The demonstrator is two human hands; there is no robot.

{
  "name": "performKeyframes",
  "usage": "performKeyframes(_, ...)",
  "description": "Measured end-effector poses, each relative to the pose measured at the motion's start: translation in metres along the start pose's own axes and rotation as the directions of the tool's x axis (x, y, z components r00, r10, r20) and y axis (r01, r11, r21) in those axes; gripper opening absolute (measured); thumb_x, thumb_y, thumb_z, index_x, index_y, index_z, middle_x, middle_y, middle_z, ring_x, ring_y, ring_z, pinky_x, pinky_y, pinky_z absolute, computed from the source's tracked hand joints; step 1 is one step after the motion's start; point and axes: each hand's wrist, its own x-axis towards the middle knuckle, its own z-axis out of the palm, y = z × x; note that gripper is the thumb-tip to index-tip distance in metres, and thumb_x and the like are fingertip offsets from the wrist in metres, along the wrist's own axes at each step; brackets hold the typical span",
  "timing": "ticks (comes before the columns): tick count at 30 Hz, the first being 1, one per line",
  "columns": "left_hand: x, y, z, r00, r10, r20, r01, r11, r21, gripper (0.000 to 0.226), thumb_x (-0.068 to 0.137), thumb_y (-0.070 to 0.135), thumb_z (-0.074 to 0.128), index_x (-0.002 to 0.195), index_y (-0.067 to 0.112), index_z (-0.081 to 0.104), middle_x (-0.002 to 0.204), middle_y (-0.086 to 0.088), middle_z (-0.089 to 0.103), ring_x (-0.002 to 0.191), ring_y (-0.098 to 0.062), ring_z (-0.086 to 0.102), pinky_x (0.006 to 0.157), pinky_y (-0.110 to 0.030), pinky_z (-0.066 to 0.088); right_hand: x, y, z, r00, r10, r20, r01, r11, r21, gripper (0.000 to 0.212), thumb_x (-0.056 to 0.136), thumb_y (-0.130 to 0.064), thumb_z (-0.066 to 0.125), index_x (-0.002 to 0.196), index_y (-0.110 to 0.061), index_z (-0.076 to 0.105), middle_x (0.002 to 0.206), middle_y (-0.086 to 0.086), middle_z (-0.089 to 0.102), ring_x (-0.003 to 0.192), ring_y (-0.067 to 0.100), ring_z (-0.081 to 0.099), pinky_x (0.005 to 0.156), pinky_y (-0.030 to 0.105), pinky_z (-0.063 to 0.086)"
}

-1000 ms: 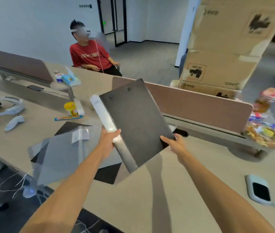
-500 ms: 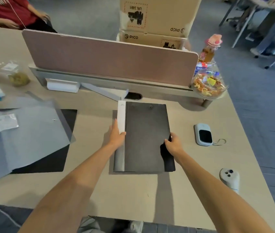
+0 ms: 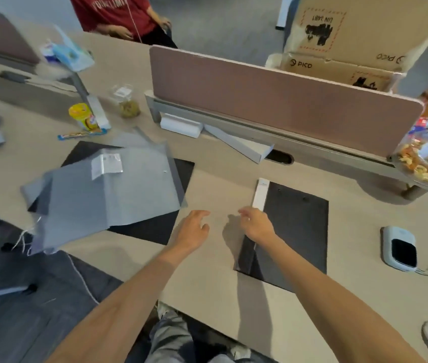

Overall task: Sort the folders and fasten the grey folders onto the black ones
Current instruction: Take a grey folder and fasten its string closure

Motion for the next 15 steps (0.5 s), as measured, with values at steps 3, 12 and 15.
performKeyframes(3, -0.009, -0.028, -0.05, 0.995, -0.034, -0.095, 0.035, 0.999, 0.009, 0.041, 0.094, 0.009, 0.049, 0.135, 0.012, 0.051, 0.139, -0.01, 0.048, 0.131, -0.025, 0.047, 0.111, -0.04, 0.037, 0.021, -0.053, 0.037, 0.99, -0.109, 0.091, 0.108, 0.994, 0.017, 0.034, 0.091, -0.017, 0.05, 0.122, -0.014, 0.062, 0.126, 0.01, 0.065, 0.118, 0.031, 0.058, 0.098, 0.038, 0.046)
performKeyframes(12, 0.022, -0.128, -0.167, 0.997, -0.082, 0.008, 0.071, 0.899, 0.431, 0.078, 0.085, 0.027, 0.065, 0.151, 0.019, 0.024, 0.163, -0.006, 0.013, 0.15, -0.025, 0.011, 0.12, -0.047, 0.017, 0.082, -0.161, 0.105, 0.985, 0.013, 0.171, -0.04, 0.986, 0.161, 0.039, 0.092, -0.011, 0.052, 0.13, -0.005, 0.054, 0.128, 0.01, 0.058, 0.121, 0.03, 0.053, 0.095, 0.035, 0.043)
performKeyframes(15, 0.036, -0.155, -0.178, 0.968, -0.12, 0.222, -0.086, 0.672, 0.735, 0.101, 0.079, 0.035, 0.07, 0.154, 0.025, 0.004, 0.164, -0.005, -0.014, 0.151, -0.028, -0.014, 0.114, -0.065, 0.006, 0.102, -0.17, 0.117, 0.977, 0.114, 0.179, -0.128, 0.99, 0.067, 0.039, 0.088, -0.017, 0.051, 0.127, -0.012, 0.053, 0.12, 0.011, 0.06, 0.111, 0.033, 0.057, 0.091, 0.04, 0.05)
